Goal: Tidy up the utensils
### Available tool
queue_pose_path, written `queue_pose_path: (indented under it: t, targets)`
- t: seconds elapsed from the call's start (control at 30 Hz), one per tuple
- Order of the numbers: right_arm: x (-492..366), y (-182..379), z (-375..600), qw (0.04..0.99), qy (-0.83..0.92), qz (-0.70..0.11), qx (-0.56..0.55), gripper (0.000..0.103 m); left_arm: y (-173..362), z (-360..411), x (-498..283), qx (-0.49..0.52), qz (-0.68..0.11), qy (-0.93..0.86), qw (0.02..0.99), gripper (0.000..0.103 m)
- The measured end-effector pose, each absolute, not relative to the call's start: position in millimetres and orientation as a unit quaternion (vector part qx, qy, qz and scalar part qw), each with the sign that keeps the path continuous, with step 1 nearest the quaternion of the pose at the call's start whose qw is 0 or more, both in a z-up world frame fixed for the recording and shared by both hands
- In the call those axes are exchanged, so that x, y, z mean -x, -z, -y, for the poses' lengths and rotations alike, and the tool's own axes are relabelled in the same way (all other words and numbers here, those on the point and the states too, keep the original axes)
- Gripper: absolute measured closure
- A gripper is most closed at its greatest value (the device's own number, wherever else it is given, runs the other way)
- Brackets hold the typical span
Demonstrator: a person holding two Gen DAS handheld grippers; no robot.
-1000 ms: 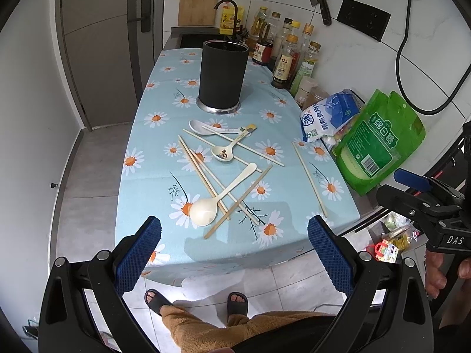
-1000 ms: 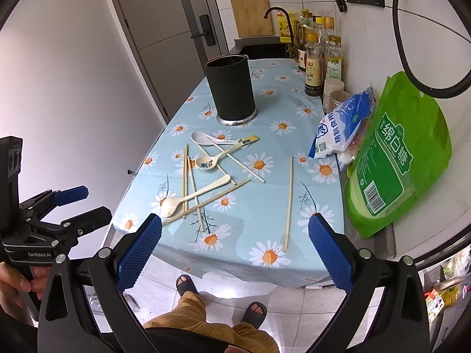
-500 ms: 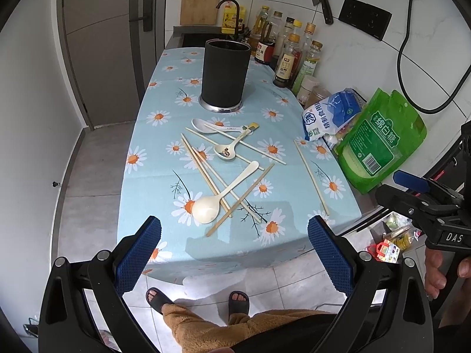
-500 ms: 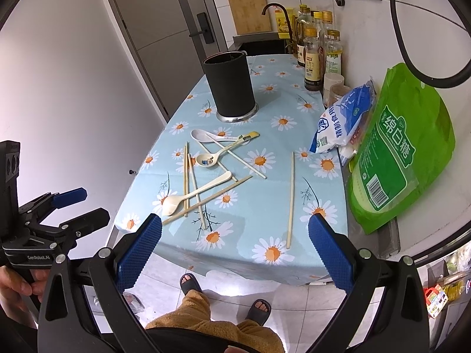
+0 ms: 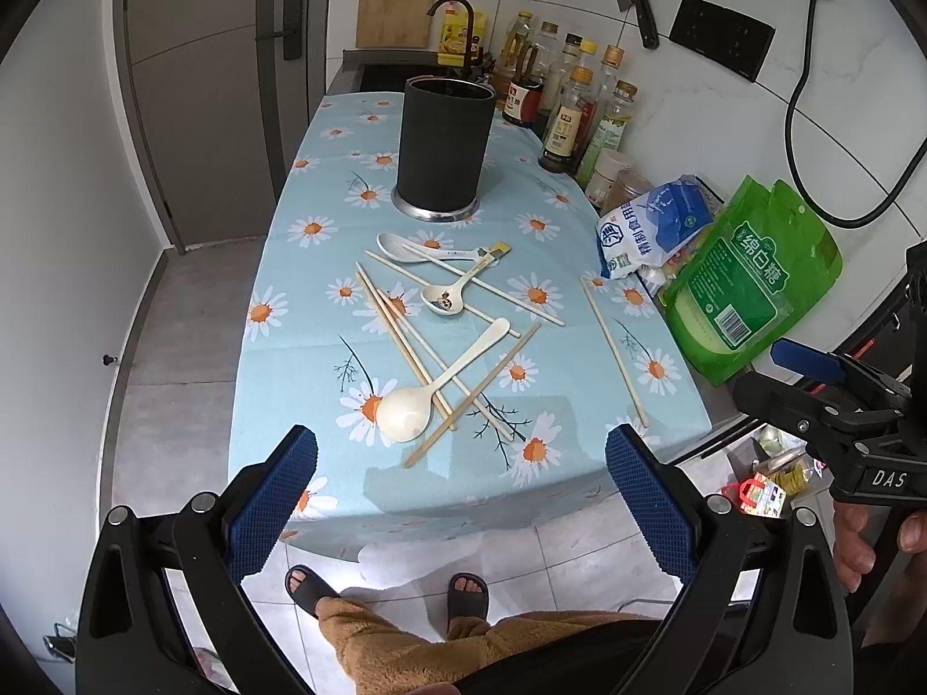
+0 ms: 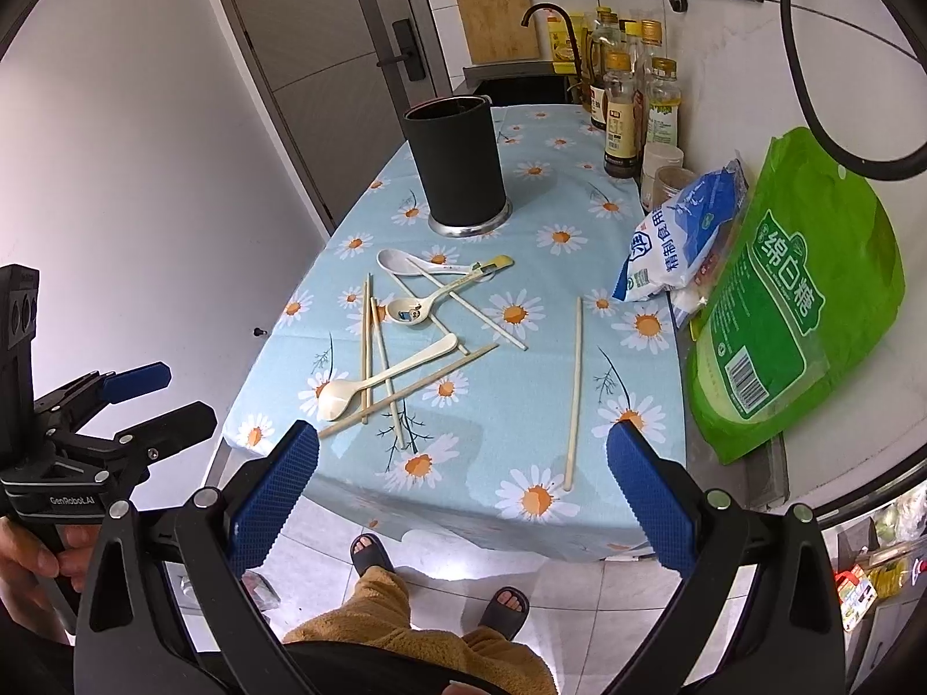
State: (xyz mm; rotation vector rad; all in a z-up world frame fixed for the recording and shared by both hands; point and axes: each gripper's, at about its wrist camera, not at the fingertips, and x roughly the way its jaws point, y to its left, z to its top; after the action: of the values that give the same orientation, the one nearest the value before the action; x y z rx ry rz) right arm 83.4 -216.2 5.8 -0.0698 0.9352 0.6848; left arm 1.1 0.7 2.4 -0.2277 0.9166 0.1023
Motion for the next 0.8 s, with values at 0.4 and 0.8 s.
queue_pose_path:
  t: [0.4, 0.8]
  targets:
    - [-85.7, -7.4, 212.5, 0.834, -0.327, -0.443, 0.036, 0.004, -2.4, 2.4, -7.4, 0.107, -0.443, -0.048, 0.889, 0.007]
    - [-89.2, -4.3, 214.6, 0.829, -0.327, -0.451, 0.038, 0.004, -1.2, 5.4, -10.5, 0.105, -0.445, -0.046, 0.888, 0.007]
